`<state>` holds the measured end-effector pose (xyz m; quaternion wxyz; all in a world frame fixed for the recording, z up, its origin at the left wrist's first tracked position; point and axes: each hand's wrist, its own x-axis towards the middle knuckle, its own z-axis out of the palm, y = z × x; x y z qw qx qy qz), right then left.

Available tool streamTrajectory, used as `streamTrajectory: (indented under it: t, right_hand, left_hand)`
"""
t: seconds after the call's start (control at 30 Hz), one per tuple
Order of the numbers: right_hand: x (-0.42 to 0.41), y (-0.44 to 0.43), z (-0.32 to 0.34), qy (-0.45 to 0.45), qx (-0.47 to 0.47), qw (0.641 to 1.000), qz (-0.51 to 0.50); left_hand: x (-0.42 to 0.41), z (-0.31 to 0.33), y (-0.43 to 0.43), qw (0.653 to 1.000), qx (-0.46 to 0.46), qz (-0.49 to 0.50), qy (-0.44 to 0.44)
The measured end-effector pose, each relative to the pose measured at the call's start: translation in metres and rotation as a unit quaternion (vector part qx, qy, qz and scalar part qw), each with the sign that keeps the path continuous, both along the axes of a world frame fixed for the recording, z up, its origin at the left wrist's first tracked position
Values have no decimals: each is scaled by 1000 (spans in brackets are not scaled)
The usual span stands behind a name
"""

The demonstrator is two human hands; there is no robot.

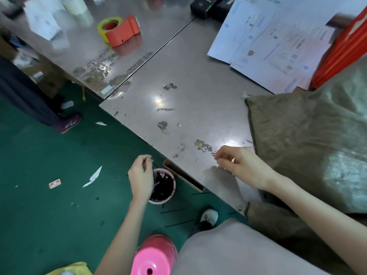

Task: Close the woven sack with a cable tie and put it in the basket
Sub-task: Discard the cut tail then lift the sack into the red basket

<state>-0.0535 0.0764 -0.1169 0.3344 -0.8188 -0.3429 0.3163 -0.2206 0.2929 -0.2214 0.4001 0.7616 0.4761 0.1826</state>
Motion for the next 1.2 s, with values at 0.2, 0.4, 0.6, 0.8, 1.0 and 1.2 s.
streamTrajectory:
  t: [0.2,0.4,0.6,0.8,1.0,1.2]
  right_hand:
    - [-8,-14,18,0,44,999,-17]
    - [-12,-50,47,-56,92,992,-68]
    - [-20,-102,75,-130,144,972,-132]
    - [-32,-156,106,-247,168,934,-195]
    - [-42,-221,123,-325,156,887,-288]
    - [-51,-272,124,-366,131,840,-380]
  left_hand:
    - [28,80,-62,990,-13,-88,-112]
    - [53,124,-107,968,-9,-207,-139]
    - [75,151,-156,940,-4,-298,-167]
    - [94,177,-199,901,15,-382,-205]
    - [115,196,-249,854,12,-468,-228]
    - [134,205,-290,813,34,-527,-244]
